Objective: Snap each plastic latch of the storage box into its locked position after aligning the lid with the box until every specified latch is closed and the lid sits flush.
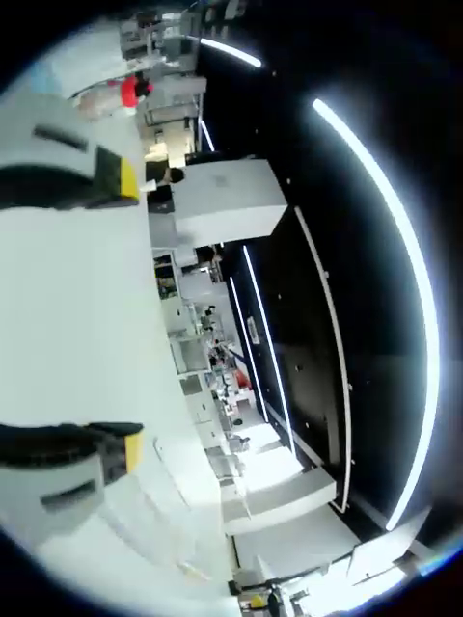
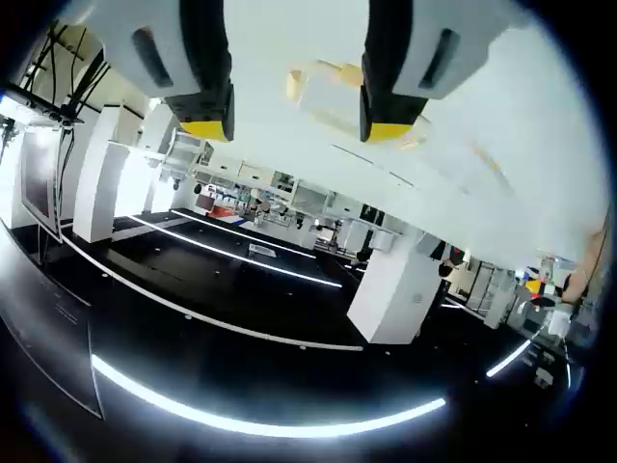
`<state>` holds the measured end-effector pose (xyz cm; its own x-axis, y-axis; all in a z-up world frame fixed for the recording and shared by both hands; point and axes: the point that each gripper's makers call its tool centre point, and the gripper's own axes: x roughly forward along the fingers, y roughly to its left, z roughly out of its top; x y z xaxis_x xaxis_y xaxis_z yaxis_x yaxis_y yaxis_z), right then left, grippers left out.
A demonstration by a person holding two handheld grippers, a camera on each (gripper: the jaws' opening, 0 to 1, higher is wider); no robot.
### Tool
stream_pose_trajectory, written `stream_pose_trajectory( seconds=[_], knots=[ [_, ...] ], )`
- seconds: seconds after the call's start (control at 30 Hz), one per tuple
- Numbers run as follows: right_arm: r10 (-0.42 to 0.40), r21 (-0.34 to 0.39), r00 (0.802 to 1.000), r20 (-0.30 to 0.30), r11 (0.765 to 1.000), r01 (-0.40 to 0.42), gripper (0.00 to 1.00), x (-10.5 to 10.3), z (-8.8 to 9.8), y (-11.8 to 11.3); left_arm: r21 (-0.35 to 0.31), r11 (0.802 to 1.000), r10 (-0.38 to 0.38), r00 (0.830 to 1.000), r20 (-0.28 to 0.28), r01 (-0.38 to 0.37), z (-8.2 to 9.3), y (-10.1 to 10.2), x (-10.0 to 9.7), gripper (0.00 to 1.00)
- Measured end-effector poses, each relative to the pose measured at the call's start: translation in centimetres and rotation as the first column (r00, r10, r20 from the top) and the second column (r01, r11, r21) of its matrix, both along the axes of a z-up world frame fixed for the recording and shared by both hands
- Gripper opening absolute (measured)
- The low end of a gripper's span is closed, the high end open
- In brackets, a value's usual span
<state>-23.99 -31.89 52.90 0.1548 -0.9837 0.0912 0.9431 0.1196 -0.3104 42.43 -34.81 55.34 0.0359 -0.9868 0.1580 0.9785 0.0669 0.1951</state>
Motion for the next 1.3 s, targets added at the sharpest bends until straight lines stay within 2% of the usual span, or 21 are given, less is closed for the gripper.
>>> stream_pose_trajectory(
  seconds=[0.5, 1.0, 1.3],
  knots=[
    [0.009, 0.021, 1.000, -0.019, 1.000, -0.009, 0.53, 0.6, -0.6, -0.1, 0.015, 1.000, 0.003, 1.000, 0.015, -0.003, -0.4, -0.1, 0.0, 0.92],
    [-0.004, 0.017, 1.000, -0.002, 1.000, 0.004, 0.53, 0.2, -0.4, -0.4, 0.000, 1.000, 0.029, 0.999, -0.028, -0.029, 0.0, 0.1, 1.0, 0.96],
    [-0.011, 0.029, 1.000, -0.007, 1.000, 0.011, 0.53, 0.1, -0.7, -0.5, -0.025, 0.998, 0.050, 0.998, -0.030, -0.051, 0.6, 0.6, 1.4, 0.99]
  ],
)
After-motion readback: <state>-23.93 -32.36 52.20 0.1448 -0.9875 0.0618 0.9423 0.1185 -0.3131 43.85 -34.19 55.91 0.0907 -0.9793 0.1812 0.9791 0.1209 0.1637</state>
